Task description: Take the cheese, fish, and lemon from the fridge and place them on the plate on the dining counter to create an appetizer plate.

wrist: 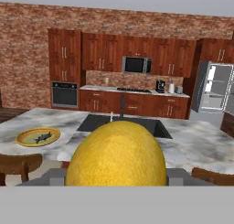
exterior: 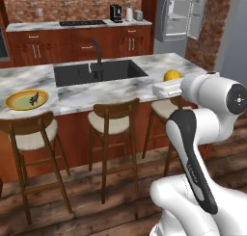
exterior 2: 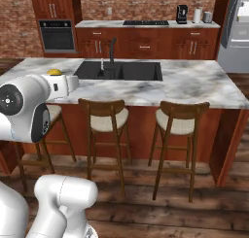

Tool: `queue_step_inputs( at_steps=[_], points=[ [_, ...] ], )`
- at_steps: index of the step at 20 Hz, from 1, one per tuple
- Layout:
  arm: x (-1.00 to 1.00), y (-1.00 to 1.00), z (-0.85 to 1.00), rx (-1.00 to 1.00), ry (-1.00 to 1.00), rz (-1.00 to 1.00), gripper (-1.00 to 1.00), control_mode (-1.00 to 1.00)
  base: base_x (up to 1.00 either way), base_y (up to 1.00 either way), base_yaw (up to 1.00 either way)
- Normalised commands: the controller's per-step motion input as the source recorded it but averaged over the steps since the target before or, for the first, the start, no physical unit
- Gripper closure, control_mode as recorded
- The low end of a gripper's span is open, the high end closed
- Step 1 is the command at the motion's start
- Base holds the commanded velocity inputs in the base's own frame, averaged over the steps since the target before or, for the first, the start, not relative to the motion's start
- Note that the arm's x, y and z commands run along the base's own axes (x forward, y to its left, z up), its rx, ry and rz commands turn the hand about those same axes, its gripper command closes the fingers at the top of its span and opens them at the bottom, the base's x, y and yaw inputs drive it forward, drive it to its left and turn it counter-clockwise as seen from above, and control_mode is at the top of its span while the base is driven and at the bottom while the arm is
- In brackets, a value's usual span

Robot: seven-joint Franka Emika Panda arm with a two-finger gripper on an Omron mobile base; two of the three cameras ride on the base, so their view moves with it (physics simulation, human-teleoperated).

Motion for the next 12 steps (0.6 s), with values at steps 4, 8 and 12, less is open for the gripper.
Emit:
queue_step_inputs(
  at_steps=[4, 8, 12],
  points=[
    [0.0, 0.0, 0.0, 0.0, 0.0, 0.0, 1.0, 1.0, 0.21, 1.0, 0.0],
    [0.0, 0.0, 0.0, 0.0, 0.0, 0.0, 1.0, 1.0, 0.39, 1.0, 0.0],
    [0.0, 0.0, 0.0, 0.0, 0.0, 0.0, 1.0, 1.0, 0.7, 1.0, 0.0]
  ],
)
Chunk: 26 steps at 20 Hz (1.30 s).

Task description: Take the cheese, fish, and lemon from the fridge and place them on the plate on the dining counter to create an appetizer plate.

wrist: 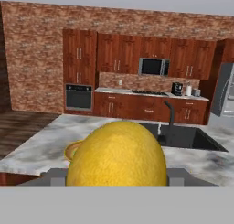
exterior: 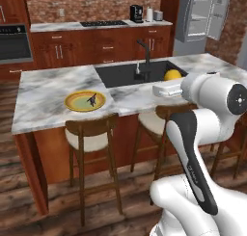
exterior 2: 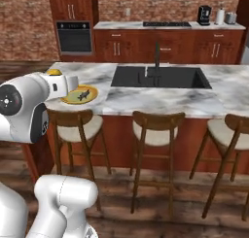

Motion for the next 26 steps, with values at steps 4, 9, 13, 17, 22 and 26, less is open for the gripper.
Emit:
queue_step_inputs(
  at_steps=[4, 9, 13, 17, 22, 26],
  points=[
    [0.0, 0.0, 0.0, 0.0, 0.0, 0.0, 1.0, 1.0, 0.97, 0.95, 0.0],
    [0.0, 0.0, 0.0, 0.0, 0.0, 0.0, 1.0, 1.0, 1.0, 0.78, 0.0],
    [0.0, 0.0, 0.0, 0.0, 0.0, 0.0, 1.0, 1.0, 0.95, 0.29, 0.0],
    [0.0, 0.0, 0.0, 0.0, 0.0, 0.0, 1.0, 1.0, 0.77, 0.0, -0.02],
    [0.0, 0.0, 0.0, 0.0, 0.0, 0.0, 1.0, 1.0, 0.65, 0.0, -0.03],
    [0.35, 0.0, 0.0, 0.0, 0.13, -0.01, 1.0, -1.0, 0.35, 0.0, -0.02]
  ],
)
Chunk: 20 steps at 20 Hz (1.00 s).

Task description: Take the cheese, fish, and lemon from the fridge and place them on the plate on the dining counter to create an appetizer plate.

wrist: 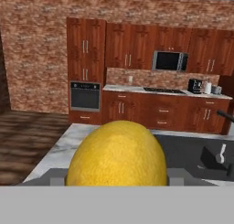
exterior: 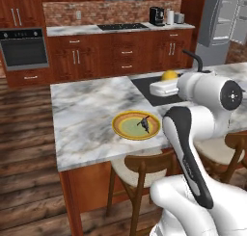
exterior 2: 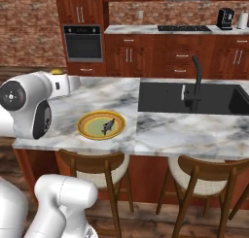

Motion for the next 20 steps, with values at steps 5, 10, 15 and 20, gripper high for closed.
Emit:
queue_step_inputs(
  at_steps=[5, 10, 15, 20],
  points=[
    [0.59, 0.0, 0.0, 0.0, 0.33, -0.02, 1.0, -1.0, 0.0, 0.0, 0.0],
    [0.62, 0.0, -0.02, 0.0, 0.22, -0.02, 1.0, -1.0, 0.0, 0.0, 0.0],
    [0.55, 0.0, -0.3, -0.02, 0.02, -0.01, 1.0, -1.0, 0.0, 0.0, 0.0],
    [0.41, 0.0, -0.45, -0.03, 0.0, 0.0, 1.0, -1.0, 0.0, 0.0, 0.0]
  ],
)
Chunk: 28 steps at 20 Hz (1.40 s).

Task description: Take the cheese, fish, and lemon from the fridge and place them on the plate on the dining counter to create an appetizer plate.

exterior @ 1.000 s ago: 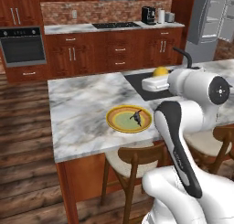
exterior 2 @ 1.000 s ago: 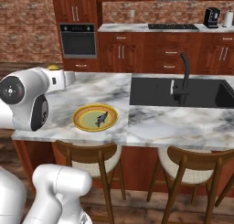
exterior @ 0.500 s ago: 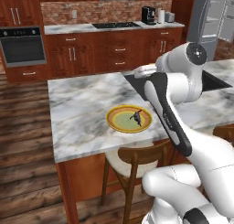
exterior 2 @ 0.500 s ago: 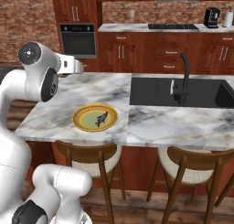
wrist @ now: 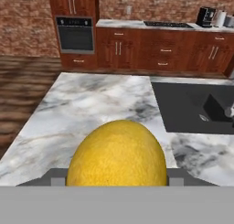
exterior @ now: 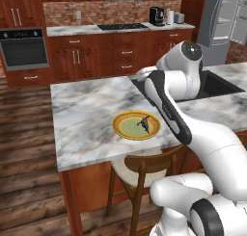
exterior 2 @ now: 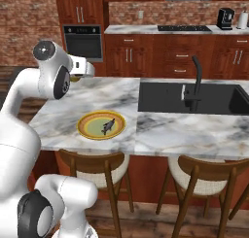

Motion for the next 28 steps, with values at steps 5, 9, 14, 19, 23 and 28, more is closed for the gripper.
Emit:
queue_step_inputs(
  at_steps=[5, 9, 14, 19, 23, 28],
  points=[
    [0.17, 0.0, -0.56, -0.04, 0.0, 0.0, 1.0, -1.0, 0.0, 0.0, 0.0],
    [0.1, 0.0, -0.6, -0.04, 0.0, 0.0, 1.0, -1.0, 0.0, 0.0, 0.0],
    [0.02, 0.0, -0.51, -0.01, 0.0, 0.0, 1.0, -1.0, 0.0, 0.0, 0.0],
    [0.09, 0.0, -0.39, 0.0, 0.07, 0.0, 1.0, -1.0, 0.0, 0.0, 0.0],
    [0.18, 0.0, -0.28, 0.0, 0.17, 0.0, 1.0, -1.0, 0.0, 0.0, 0.0],
    [0.27, 0.0, -0.47, 0.0, 0.19, 0.0, 1.0, -1.0, 0.0, 0.0, 0.0]
  ],
)
